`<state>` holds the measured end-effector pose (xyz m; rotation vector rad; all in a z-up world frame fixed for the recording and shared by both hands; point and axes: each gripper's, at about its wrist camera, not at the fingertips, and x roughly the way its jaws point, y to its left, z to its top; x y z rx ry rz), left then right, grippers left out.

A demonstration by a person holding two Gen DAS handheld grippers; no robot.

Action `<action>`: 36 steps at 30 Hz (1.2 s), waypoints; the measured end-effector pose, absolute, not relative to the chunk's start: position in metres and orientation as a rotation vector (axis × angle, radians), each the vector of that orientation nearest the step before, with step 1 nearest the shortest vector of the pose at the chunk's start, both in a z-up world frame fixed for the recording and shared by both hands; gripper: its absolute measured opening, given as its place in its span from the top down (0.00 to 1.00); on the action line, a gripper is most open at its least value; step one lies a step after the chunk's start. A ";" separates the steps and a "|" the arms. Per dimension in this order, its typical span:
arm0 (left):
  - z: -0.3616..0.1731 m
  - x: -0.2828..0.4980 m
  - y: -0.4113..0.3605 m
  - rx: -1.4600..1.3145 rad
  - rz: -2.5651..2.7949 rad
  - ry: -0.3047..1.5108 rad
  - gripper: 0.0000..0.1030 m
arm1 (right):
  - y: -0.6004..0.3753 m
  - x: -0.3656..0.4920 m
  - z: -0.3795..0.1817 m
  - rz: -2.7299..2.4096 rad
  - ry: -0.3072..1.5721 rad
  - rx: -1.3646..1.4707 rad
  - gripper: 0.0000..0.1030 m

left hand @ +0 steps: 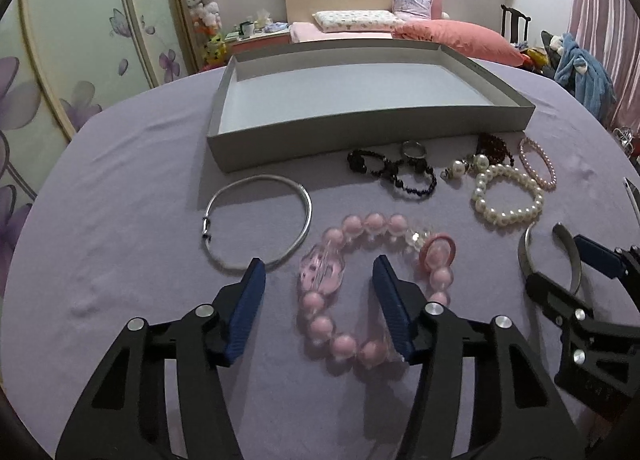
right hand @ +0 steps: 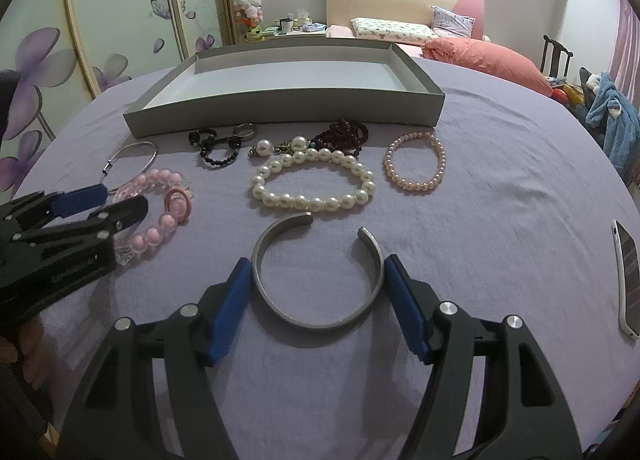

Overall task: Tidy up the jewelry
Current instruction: 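Grasp the pink beaded bracelet with the left tool while the right tool grasps the silver cuff bangle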

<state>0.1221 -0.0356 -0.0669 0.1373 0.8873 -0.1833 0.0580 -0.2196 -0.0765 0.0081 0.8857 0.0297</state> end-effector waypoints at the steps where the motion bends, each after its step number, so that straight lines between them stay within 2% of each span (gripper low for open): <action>1: -0.066 0.124 -0.035 0.131 -0.187 0.888 0.47 | -0.220 0.058 -0.076 0.030 0.886 0.008 0.36; 5: -0.065 0.123 -0.032 0.117 -0.190 0.885 0.73 | -0.219 0.058 -0.076 0.031 0.886 0.008 0.36; 6: -0.065 0.121 -0.031 0.119 -0.191 0.884 0.76 | -0.219 0.058 -0.076 0.031 0.886 0.007 0.36; 14: -0.065 0.110 -0.025 0.125 -0.181 0.889 0.75 | -0.218 0.062 -0.075 0.033 0.888 0.002 0.35; 17: -0.065 0.112 -0.028 0.129 -0.175 0.889 0.59 | -0.218 0.063 -0.075 0.033 0.889 0.003 0.34; 19: -0.065 0.112 -0.027 0.124 -0.174 0.890 0.58 | -0.219 0.063 -0.076 0.033 0.889 0.004 0.33; 21: -0.065 0.112 -0.027 0.120 -0.178 0.890 0.61 | -0.219 0.063 -0.075 0.030 0.888 0.003 0.36; 22: -0.065 0.111 -0.026 0.118 -0.182 0.888 0.67 | -0.220 0.064 -0.075 0.032 0.888 0.006 0.36; 23: -0.064 0.110 -0.026 0.119 -0.182 0.885 0.76 | -0.221 0.064 -0.075 0.034 0.888 0.008 0.37; 36: -0.044 0.087 -0.014 0.049 -0.224 0.787 0.77 | -0.230 0.050 -0.057 0.055 0.793 0.091 0.37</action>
